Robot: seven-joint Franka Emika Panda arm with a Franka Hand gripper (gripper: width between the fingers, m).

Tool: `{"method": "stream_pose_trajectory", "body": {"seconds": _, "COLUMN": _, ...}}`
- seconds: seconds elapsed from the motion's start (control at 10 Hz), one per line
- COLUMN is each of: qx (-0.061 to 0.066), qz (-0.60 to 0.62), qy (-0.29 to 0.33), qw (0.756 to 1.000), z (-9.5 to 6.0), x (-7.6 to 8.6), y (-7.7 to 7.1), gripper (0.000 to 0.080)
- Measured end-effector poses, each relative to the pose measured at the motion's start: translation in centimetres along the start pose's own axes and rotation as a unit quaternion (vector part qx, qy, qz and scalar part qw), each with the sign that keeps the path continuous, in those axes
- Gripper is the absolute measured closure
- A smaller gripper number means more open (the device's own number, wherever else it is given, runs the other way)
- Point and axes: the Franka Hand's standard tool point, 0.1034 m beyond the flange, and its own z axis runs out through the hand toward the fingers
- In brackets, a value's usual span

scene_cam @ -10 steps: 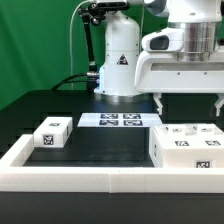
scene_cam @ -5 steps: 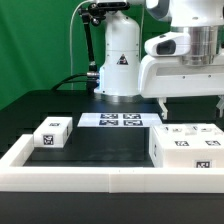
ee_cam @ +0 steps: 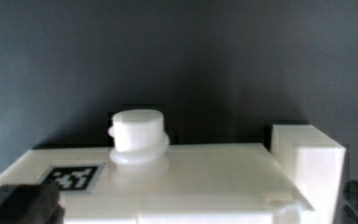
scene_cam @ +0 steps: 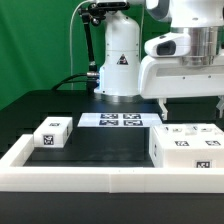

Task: Assemble cabinet

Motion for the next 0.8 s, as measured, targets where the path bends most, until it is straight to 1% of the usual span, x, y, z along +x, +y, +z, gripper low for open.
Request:
{"method": "stream_pose_trajectory", "body": {"seconds": 0.2, "qx": -0.002, "qz": -0.01, "qy": 0.0, "qw": 1.0, "z": 0.2, "x": 0.1, "y": 0.8, "gripper": 0.0002}}
{"method": "stream_pose_trajectory", "body": {"seconds": 0.3, "qx": 0.001, "qz": -0.007, "qy": 0.001, "qw": 1.0, "z": 0.6, "x": 0.1, "y": 1.2, "gripper": 0.0002}}
{"method": "stream_pose_trajectory", "body": {"seconds": 0.5, "qx": 0.002, "qz": -0.009, "qy": 0.002, "qw": 1.0, "z": 0.5, "x": 0.1, "y": 0.9, "gripper": 0.0002}}
{"method": "stream_pose_trajectory", "body": {"seconds": 0.6, "qx": 0.002, "qz": -0.011, "qy": 0.001, "qw": 1.0, "z": 0.8, "x": 0.0, "y": 0.9, "gripper": 0.0002}}
{"method": "stream_pose_trajectory", "body": {"seconds": 0.7, "qx": 0.007, "qz": -0.006, "qy": 0.006, "qw": 1.0, "z": 2.9, "x": -0.3, "y": 1.1, "gripper": 0.0002}}
{"method": "stream_pose_trajectory", "body": {"seconds": 0.8, "qx": 0.007, "qz": 0.004, "qy": 0.005, "qw": 1.0, "z": 4.0, "x": -0.6, "y": 1.2, "gripper": 0.0002}}
